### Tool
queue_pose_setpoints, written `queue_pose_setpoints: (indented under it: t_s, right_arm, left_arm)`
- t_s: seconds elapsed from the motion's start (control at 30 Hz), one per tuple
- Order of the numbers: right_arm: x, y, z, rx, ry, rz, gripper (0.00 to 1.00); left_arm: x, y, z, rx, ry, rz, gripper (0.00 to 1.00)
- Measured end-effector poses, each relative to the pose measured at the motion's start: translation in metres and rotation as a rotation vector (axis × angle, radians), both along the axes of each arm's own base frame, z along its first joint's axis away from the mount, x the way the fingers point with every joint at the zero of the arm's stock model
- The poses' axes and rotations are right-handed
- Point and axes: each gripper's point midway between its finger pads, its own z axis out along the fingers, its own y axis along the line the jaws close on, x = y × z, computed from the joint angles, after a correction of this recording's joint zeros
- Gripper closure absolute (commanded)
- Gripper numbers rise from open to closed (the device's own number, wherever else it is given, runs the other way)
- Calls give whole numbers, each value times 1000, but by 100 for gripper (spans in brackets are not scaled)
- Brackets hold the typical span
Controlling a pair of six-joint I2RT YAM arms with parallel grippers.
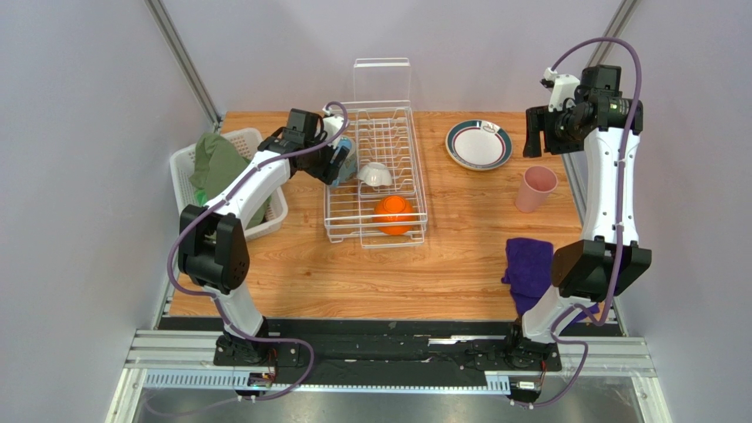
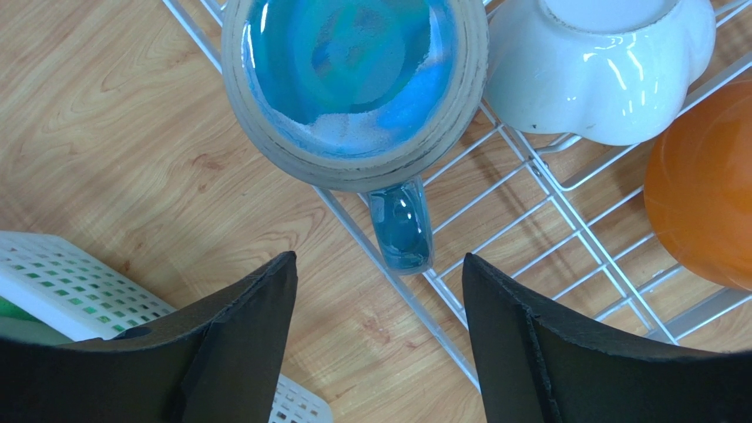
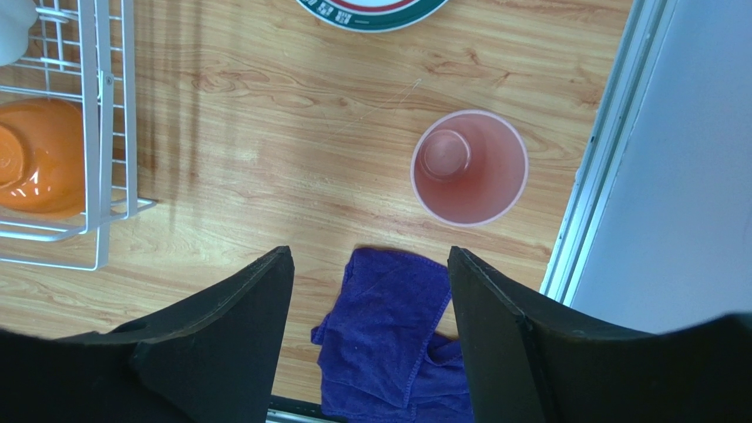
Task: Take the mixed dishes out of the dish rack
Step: Pick up the cup from the dish rack.
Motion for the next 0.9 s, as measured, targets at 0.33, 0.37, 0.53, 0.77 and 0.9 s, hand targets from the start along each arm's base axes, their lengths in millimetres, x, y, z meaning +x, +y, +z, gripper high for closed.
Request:
queue_pose_setpoints:
  t_s: [0.33, 0.37, 0.53, 0.77, 0.9]
  right_arm:
    - [-4, 1, -19, 9, 47, 4, 33]
    - [-5, 1, -20, 10, 49, 5, 33]
    - [-5, 2, -26, 13, 60, 11, 33]
    - [-8, 2, -27, 9, 61, 17, 34]
    - [-7, 2, -27, 6, 54, 19, 34]
  left_arm:
    - [-1, -15, -1, -3, 2, -32, 30]
    - [-2, -17, -3, -3, 5, -35, 32]
    - [-2, -21, -15, 3, 33, -45, 38]
    - [-2, -26, -22, 4, 49, -49, 44]
    - [-3, -30, -21, 4, 47, -57, 44]
